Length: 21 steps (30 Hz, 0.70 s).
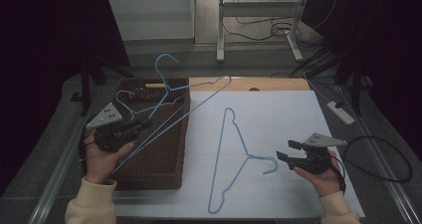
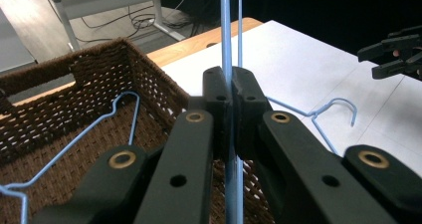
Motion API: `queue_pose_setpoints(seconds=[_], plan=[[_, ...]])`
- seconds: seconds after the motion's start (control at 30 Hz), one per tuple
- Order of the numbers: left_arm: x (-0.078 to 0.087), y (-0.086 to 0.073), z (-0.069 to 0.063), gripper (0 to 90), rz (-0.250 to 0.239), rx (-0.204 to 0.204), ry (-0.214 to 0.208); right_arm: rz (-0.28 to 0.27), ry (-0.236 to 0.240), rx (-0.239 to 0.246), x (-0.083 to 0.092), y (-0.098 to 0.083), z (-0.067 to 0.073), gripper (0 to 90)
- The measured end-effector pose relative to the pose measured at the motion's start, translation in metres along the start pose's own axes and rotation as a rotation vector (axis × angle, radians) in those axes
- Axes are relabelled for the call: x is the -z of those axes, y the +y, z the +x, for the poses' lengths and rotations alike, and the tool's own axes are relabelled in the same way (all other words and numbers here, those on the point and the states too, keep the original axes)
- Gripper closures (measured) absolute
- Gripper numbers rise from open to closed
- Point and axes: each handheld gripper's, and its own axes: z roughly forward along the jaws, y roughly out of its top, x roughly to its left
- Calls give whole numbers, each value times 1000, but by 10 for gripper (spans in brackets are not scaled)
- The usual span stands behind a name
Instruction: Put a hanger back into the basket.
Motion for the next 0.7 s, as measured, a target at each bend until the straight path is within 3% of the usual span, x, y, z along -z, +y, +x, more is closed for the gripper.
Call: queue_pose_setpoints(seconds=[0.37,0.7], plan=[[20,-12,11,872,0,32,39,1,-7,13,0,-1,2,337],[34,-24,30,872,6,74,103,0,2,6,-1,-2,1,331]])
